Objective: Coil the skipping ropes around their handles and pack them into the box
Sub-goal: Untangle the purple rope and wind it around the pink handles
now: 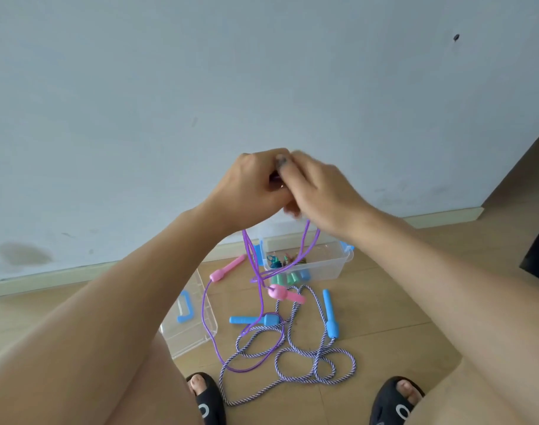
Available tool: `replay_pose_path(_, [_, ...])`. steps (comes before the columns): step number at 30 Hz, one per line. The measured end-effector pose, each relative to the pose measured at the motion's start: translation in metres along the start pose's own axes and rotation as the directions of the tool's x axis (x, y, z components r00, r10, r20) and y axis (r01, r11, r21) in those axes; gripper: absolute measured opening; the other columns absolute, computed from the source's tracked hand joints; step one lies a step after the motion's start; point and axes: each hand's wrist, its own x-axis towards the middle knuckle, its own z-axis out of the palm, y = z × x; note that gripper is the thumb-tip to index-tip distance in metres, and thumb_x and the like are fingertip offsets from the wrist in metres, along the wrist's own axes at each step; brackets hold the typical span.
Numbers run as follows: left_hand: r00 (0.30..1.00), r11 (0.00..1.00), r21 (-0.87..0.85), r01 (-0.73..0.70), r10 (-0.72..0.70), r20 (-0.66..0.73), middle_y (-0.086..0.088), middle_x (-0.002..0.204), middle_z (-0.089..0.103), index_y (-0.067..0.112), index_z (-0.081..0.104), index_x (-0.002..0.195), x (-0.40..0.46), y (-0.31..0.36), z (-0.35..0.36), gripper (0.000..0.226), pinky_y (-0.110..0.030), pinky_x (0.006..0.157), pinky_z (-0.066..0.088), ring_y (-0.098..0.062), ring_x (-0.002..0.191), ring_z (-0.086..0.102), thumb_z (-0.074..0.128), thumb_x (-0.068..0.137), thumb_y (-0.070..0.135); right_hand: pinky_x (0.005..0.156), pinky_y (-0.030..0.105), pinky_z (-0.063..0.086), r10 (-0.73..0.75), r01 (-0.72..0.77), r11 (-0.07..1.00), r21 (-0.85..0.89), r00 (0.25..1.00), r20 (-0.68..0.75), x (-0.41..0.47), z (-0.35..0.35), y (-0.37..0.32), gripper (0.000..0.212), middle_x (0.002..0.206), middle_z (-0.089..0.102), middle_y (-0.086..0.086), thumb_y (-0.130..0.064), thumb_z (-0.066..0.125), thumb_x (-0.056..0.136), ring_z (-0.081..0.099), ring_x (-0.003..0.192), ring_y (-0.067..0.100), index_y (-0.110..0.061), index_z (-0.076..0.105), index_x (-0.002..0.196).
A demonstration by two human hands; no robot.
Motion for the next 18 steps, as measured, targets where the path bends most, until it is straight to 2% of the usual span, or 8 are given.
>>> replay_pose_path(1, [1.0,1.0,0.006,0.022,-0.022,0.008,0.01,0.05,0.044,0.013,0.05,0.069,-0.001,-0.003,-0.001,0.015,-0.015,0.051,0.029,-0.009,0.051,0.039,0.061,0.078,0.008,0.064,0.036,0.047,-0.008,0.009,0.999,-0.049,1.0,0.018,-0.001,0.003,0.003,0.042,0.061,0.061,0.0,-0.048,0.041,0.099,0.057,0.058,0.017,-0.013,0.055,0.079])
replay_pose_path(3, [0.994,0.995,0.016,0.093,-0.094,0.046,0.006,0.052,0.037,0.013,0.047,0.067,-0.004,-0.012,-0.004,0.023,-0.019,0.05,0.026,-0.013,0.054,0.031,0.065,0.082,0.016,0.053,0.03,0.036,-0.022,0.021,0.995,-0.098,1.0,-0.008,0.002,0.0,0.007,0.04,0.051,0.049,-0.006,-0.043,0.053,0.096,0.043,0.05,0.012,-0.015,0.056,0.068])
replay_pose_path(6, [0.957,0.971,-0.011,0.237,-0.232,0.174,0.008,0.054,0.032,0.016,0.042,0.063,-0.01,-0.024,-0.008,0.039,-0.02,0.049,0.025,-0.011,0.053,0.029,0.071,0.085,0.032,0.048,0.02,0.028,0.042,-0.046,0.997,0.06,0.998,0.054,0.007,-0.014,0.009,0.03,0.042,0.041,-0.012,-0.032,0.065,0.092,0.035,0.043,0.005,-0.017,0.063,0.066])
replay_pose_path(8, [0.918,0.957,0.031,0.289,-0.287,0.273,0.009,0.053,0.031,0.016,0.041,0.062,-0.014,-0.032,-0.012,0.043,-0.02,0.049,0.026,-0.01,0.051,0.029,0.072,0.084,0.039,0.049,0.021,0.031,0.095,-0.106,0.978,0.178,0.993,0.068,0.007,-0.023,0.014,0.028,0.045,0.045,-0.012,-0.027,0.066,0.092,0.037,0.045,0.007,-0.012,0.065,0.069])
replay_pose_path(10, [0.868,0.926,0.037,0.374,-0.364,0.339,0.009,0.053,0.034,0.011,0.042,0.065,-0.018,-0.042,-0.015,0.046,-0.021,0.051,0.032,-0.012,0.05,0.034,0.069,0.087,0.042,0.049,0.027,0.035,0.148,-0.143,0.952,0.27,0.989,0.002,0.008,-0.035,0.022,0.028,0.052,0.052,0.0,-0.022,0.063,0.094,0.043,0.05,0.015,-0.009,0.063,0.069])
replay_pose_path(12, [0.837,0.897,0.01,0.442,-0.417,0.354,0.003,0.056,0.037,0.006,0.041,0.068,-0.021,-0.05,-0.018,0.049,-0.024,0.052,0.037,-0.014,0.049,0.041,0.064,0.091,0.043,0.047,0.026,0.04,0.212,-0.186,0.94,0.285,0.975,-0.063,0.008,-0.049,0.034,0.029,0.057,0.057,0.007,-0.019,0.06,0.095,0.047,0.049,0.017,-0.008,0.061,0.069])
replay_pose_path(14, [0.836,0.893,0.018,0.45,-0.428,0.342,0.0,0.057,0.036,0.008,0.04,0.067,-0.022,-0.054,-0.02,0.048,-0.026,0.055,0.038,-0.015,0.05,0.041,0.059,0.094,0.043,0.048,0.025,0.045,0.26,-0.234,0.946,0.223,0.961,-0.095,0.007,-0.06,0.048,0.028,0.06,0.061,0.009,-0.019,0.058,0.096,0.051,0.05,0.017,-0.008,0.06,0.07])
replay_pose_path(18, [0.858,0.906,0.137,0.4,-0.423,0.292,0.002,0.058,0.038,0.011,0.047,0.067,-0.021,-0.053,-0.023,0.045,-0.03,0.056,0.033,-0.014,0.052,0.033,0.052,0.096,0.046,0.054,0.029,0.05,0.347,-0.31,0.926,0.216,0.925,-0.157,0.007,-0.078,0.076,0.025,0.066,0.065,0.012,-0.021,0.06,0.095,0.056,0.056,0.021,-0.006,0.063,0.076])
